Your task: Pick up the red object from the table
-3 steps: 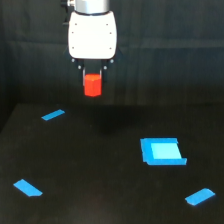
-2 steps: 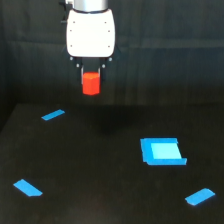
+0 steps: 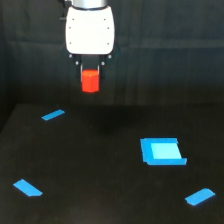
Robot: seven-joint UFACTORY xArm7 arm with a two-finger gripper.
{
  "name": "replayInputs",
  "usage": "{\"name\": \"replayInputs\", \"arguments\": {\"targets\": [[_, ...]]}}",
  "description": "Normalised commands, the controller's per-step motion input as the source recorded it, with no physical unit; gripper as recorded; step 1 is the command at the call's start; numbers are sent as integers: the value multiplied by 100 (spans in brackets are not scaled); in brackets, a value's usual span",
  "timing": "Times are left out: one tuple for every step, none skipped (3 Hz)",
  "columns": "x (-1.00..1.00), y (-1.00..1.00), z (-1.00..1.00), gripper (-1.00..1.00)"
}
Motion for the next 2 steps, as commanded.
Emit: {"name": "replayInputs", "arguments": {"targets": [[-4, 2, 24, -92], [-1, 11, 15, -100]]}}
